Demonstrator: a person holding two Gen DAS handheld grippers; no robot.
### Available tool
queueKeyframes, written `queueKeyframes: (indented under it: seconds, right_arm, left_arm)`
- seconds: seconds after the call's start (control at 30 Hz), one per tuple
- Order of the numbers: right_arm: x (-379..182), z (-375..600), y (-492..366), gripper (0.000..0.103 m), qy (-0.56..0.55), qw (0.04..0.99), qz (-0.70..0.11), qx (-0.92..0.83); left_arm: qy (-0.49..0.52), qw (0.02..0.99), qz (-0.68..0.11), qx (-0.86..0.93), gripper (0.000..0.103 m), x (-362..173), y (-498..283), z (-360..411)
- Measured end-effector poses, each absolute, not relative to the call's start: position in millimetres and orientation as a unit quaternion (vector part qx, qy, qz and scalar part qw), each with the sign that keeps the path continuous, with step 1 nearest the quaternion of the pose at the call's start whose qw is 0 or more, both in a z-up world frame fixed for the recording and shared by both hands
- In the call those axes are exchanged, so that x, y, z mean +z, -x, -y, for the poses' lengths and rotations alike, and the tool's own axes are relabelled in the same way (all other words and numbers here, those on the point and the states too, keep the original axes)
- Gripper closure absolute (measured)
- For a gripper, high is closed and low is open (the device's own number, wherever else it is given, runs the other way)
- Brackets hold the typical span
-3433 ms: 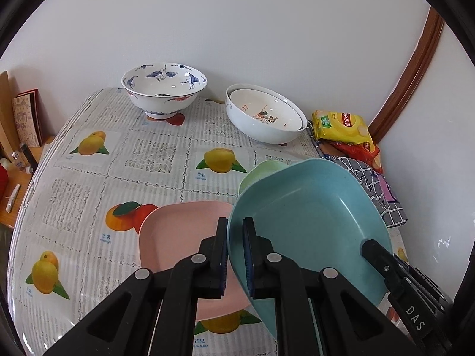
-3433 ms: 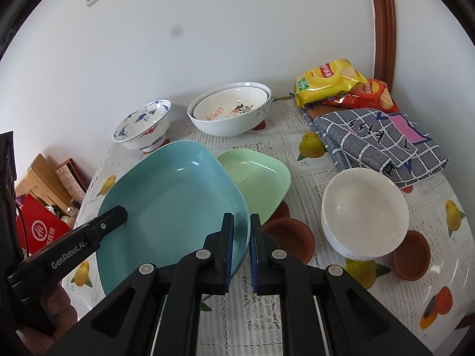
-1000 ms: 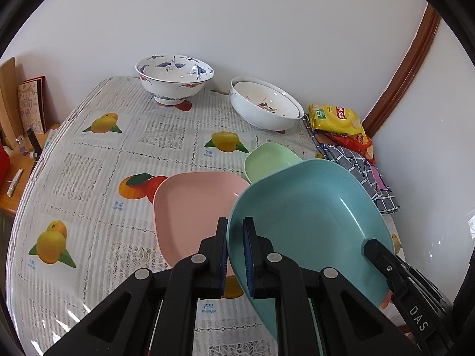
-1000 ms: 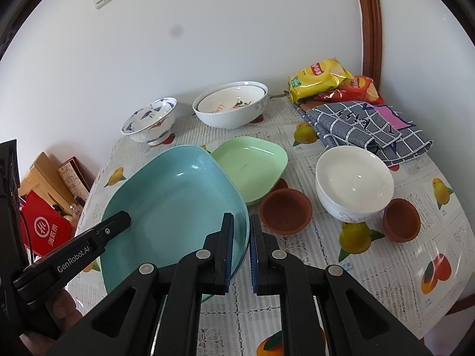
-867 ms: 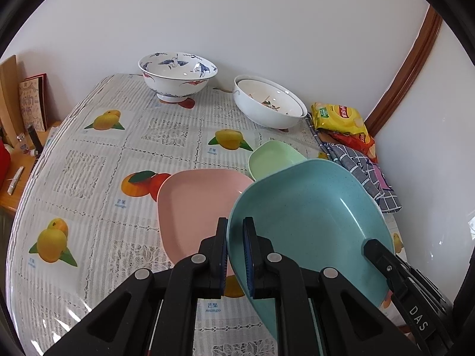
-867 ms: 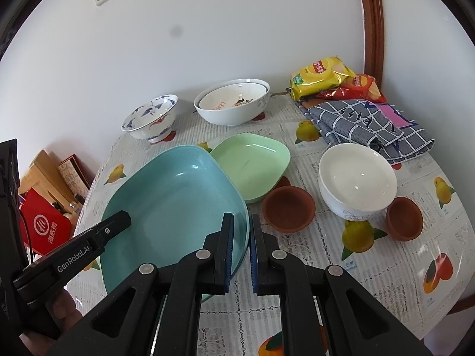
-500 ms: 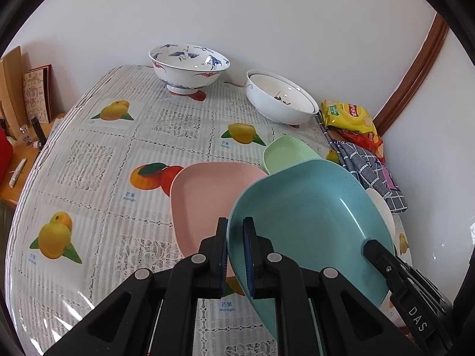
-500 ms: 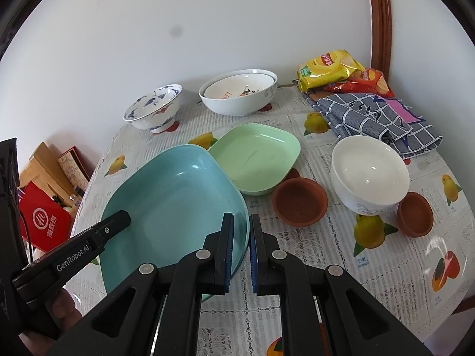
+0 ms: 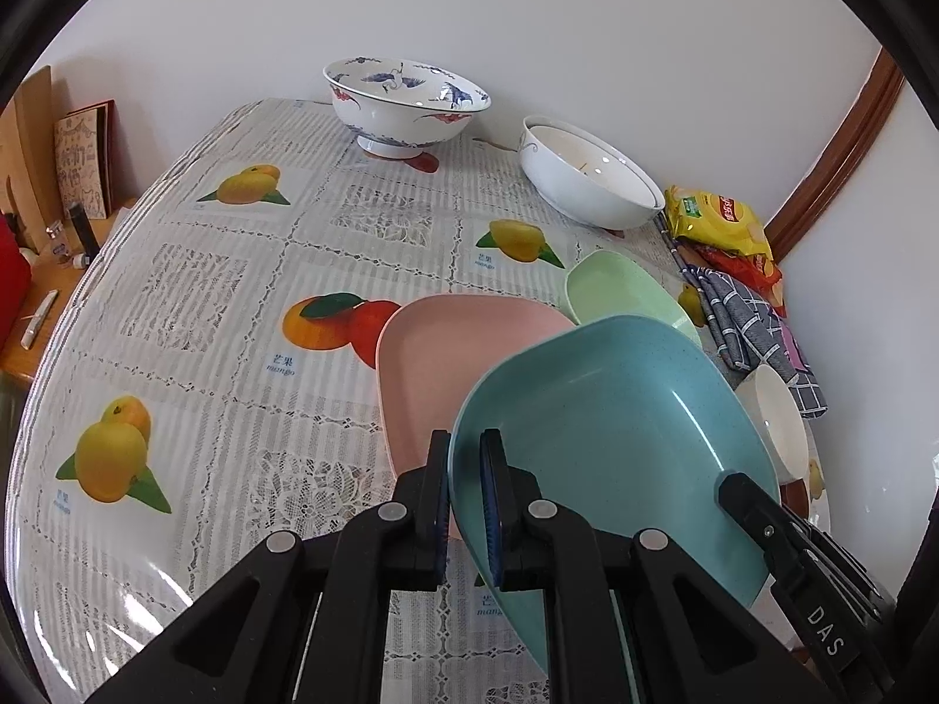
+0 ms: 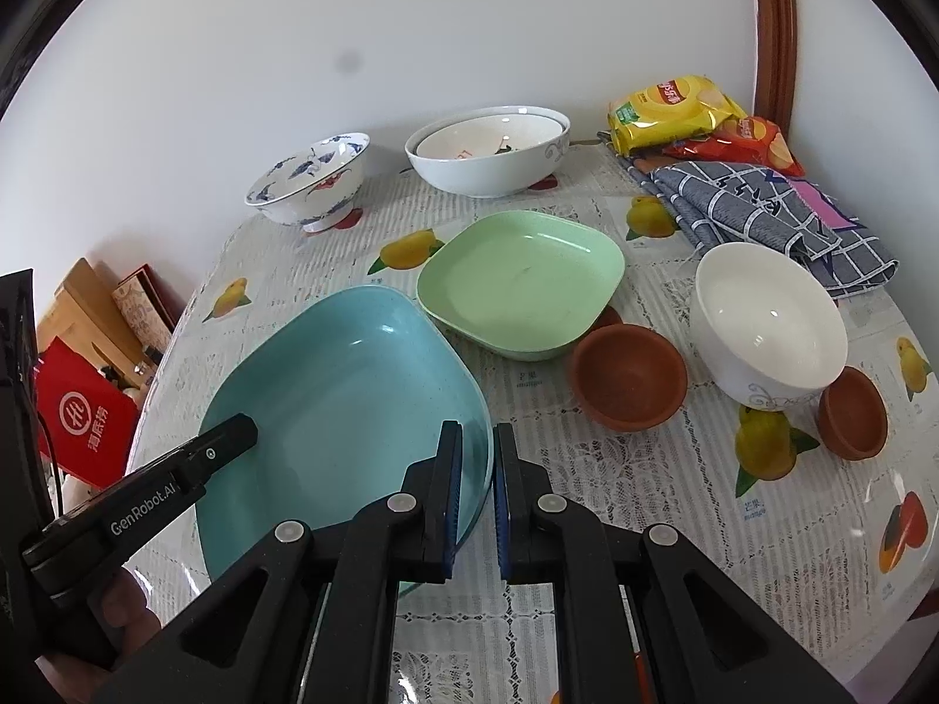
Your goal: Organize plates and bowls
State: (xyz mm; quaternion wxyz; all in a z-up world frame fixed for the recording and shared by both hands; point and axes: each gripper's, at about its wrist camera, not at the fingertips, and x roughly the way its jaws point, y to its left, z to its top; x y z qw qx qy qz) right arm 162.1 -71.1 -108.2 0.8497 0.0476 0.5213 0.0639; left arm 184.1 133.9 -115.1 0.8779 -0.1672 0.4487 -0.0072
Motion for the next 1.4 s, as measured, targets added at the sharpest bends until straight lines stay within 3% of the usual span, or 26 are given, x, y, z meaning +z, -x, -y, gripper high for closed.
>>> queueKeyframes:
  seconds: [1.4]
  right_arm:
    - [-157,35,-202,0.091,-0.007,0.834,-0.546,0.071]
  left_arm:
    - [0.151,0.875,-0.461,0.018,0.092,-139,-243,-159]
